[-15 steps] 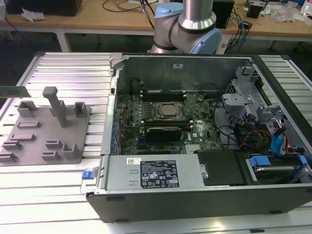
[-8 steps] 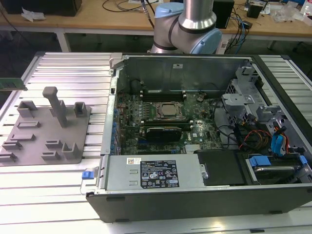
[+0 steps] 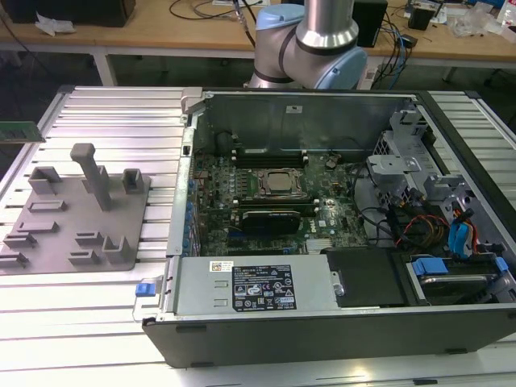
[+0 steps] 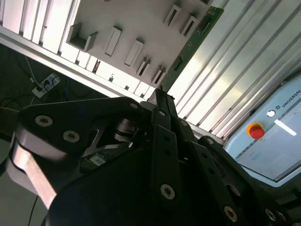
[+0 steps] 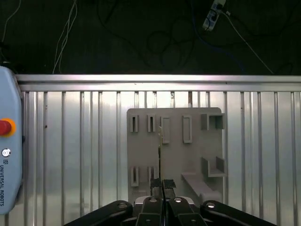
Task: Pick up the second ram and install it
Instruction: 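Pick up the second ram and move it above second insertion slot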
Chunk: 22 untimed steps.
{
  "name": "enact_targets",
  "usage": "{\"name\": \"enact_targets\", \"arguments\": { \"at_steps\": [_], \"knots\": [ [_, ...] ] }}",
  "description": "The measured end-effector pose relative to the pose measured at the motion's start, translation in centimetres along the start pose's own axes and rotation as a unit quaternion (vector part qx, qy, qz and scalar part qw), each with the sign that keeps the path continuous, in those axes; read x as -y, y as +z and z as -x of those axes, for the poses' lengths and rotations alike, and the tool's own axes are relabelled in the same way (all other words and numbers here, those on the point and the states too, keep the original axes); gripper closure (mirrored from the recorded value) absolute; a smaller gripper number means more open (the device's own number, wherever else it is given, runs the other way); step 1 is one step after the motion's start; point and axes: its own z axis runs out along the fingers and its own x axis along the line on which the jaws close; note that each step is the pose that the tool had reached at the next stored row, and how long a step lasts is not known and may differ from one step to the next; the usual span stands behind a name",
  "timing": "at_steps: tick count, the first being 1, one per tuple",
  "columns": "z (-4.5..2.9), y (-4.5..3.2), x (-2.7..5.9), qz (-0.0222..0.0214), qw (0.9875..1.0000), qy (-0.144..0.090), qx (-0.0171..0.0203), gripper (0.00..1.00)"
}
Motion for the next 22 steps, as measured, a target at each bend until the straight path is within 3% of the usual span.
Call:
{"name": "enact_targets", "arguments": {
  "at_steps": [9, 22],
  "knots": [
    [0.02, -0.21, 4.72, 0.0, 1.0, 0.0, 0.0001, 0.91],
    [0.03, -0.37, 8.3, -0.0001, 1.0, 0.0, 0.0001, 0.91]
  ]
}}
